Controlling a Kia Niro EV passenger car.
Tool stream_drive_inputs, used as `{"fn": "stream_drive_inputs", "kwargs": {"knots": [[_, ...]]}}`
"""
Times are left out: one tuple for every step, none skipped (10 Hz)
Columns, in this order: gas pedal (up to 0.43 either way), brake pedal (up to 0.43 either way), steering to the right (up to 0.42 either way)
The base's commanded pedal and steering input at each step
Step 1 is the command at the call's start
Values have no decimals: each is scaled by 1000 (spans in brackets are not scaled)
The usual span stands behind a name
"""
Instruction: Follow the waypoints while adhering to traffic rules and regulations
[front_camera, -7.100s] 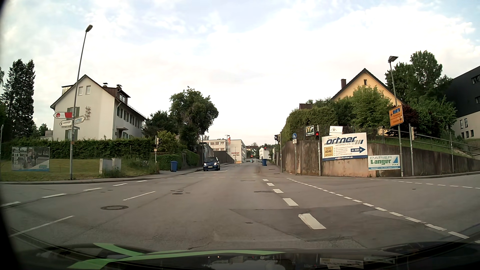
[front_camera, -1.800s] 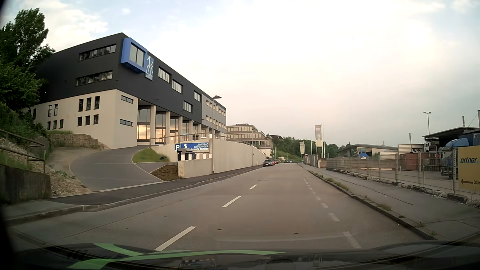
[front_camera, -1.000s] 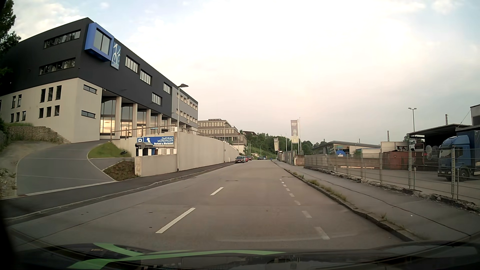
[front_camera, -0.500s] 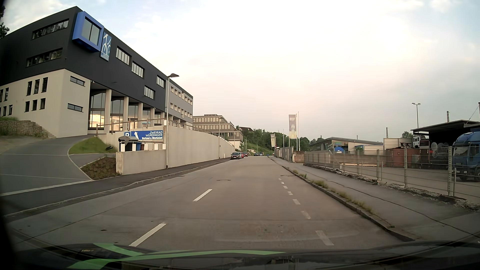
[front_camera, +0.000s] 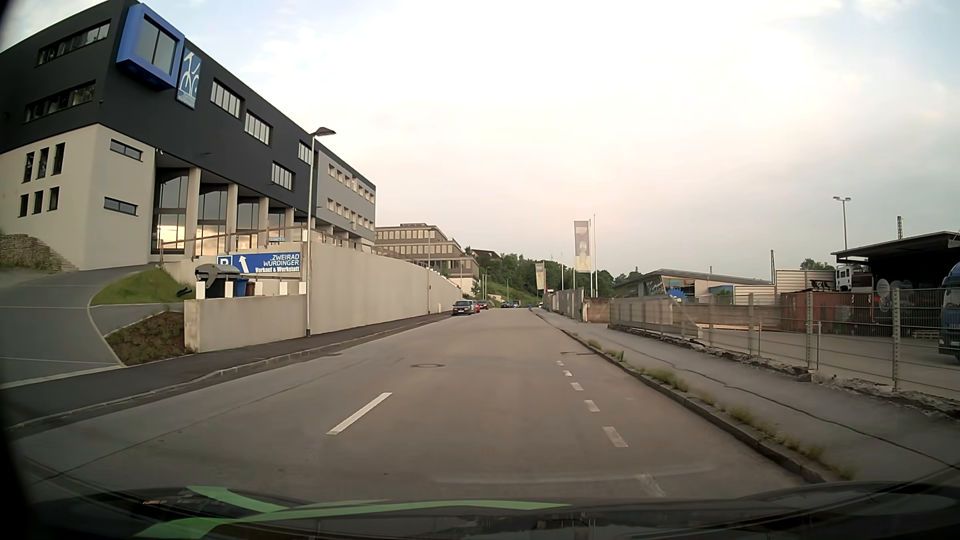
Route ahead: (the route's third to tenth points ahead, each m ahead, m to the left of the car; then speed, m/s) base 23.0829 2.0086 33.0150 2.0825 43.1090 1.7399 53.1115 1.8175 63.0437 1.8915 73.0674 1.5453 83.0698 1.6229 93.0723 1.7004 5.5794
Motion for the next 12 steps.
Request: {"fn": "stream_drive_inputs", "kwargs": {"knots": [[157,0,17],[157,0,17],[157,0,17],[157,0,17],[157,0,17],[157,0,17],[157,0,17],[157,0,17],[157,0,17],[157,0,12],[157,0,3],[157,0,1]]}}
